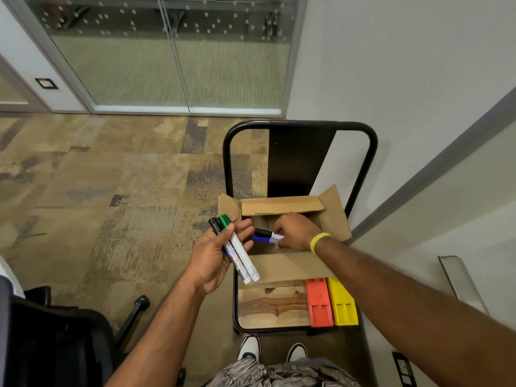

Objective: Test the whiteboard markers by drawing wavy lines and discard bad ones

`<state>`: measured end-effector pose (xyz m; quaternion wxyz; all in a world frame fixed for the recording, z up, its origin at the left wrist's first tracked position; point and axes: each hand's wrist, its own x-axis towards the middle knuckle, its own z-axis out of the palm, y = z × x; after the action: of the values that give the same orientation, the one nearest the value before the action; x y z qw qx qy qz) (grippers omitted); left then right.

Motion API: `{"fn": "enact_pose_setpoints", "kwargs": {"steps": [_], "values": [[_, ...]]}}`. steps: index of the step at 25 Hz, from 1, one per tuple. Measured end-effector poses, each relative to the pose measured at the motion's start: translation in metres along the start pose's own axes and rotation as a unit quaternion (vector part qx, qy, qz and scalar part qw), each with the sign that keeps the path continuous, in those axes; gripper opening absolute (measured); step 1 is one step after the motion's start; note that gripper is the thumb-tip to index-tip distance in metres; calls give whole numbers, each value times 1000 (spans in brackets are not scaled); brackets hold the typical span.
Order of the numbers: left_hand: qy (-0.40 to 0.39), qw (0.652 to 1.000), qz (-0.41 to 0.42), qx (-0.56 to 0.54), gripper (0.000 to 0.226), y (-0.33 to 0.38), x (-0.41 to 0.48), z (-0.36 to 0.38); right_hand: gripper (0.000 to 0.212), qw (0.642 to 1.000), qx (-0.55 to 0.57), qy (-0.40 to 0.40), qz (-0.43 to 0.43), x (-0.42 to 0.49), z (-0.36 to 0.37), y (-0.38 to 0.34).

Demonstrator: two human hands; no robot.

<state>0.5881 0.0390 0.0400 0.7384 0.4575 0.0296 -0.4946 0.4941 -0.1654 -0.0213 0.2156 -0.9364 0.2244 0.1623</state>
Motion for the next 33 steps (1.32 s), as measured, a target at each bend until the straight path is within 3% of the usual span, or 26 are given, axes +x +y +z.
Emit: {"fn": "enact_pose_setpoints", "kwargs": {"steps": [5,9,13,16,24,33], "values": [[-5,1000,4,10,26,-4,1,10,31,992,109,58,-15,-48,-28,-5],[-13,999,6,49,27,-12,4,22,26,963,246,112,11,-80,-45,-11],[-55,995,-15,82,26,-25,1,43,20,884,449,124,48,-113,-45,-16],[-98,985,-31,139,25,-39,-4,55,26,849,511,122,57,-138,-34,-18],[-195,935,-81,284,24,-88,-11,68,21,801,549,179,155,-200,18,-8],[-280,886,-158,333,18,-164,-36,110,22,726,565,292,260,-285,63,9]]}}
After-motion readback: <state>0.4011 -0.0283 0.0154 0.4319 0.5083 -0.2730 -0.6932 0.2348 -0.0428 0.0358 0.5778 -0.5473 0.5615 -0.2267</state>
